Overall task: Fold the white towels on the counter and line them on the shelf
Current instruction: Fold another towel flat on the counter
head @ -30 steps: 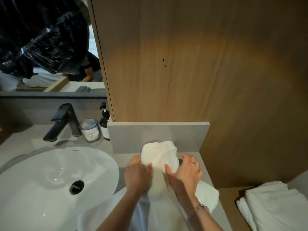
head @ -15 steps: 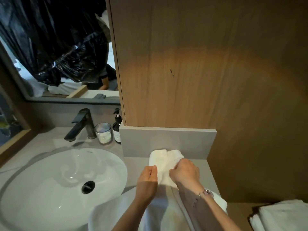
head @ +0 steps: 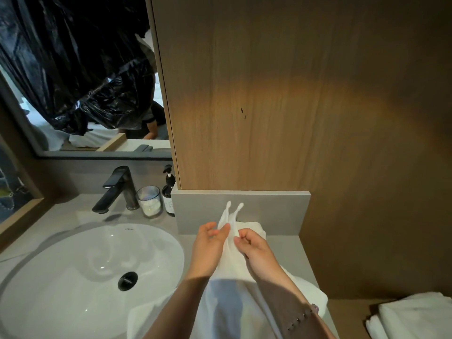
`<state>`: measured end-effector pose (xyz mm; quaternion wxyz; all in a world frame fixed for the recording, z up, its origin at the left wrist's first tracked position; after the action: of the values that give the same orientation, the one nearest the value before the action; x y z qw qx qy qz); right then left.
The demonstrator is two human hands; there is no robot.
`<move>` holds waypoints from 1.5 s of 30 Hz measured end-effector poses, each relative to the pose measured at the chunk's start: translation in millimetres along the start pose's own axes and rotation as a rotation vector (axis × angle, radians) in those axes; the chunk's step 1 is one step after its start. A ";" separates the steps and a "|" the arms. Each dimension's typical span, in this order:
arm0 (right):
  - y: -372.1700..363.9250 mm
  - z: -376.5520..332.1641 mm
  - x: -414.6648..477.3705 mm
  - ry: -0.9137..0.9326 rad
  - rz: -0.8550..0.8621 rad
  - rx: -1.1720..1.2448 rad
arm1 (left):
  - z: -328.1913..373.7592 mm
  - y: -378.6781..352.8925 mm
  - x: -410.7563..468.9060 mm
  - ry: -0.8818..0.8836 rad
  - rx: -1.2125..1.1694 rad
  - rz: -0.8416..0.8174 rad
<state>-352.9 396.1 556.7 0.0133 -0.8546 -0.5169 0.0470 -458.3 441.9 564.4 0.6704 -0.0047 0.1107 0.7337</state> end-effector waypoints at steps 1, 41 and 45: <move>-1.9 -1.3 -2.5 -0.028 -0.011 0.048 | 3.7 -0.3 -1.2 -0.032 0.018 0.006; 63.3 -57.6 -14.6 0.243 0.788 -0.303 | 132.5 145.1 1.1 -0.239 -0.535 0.314; -54.6 -98.6 -35.5 0.513 -0.120 -0.348 | 131.6 113.8 -24.2 -0.386 -0.379 0.172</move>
<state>-408.2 392.7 661.2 -0.0006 -0.7961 -0.5464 -0.2601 -549.3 431.7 714.2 0.6018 0.0192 -0.1579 0.7827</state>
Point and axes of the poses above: each hand's wrist, its own x-axis towards the middle knuckle, its own y-axis out of the back of the hand, z = x × y, the point moved 2 cm from there along x, towards the middle knuckle, and after that the axes turned 14 degrees about z, right-handed, at the moved point
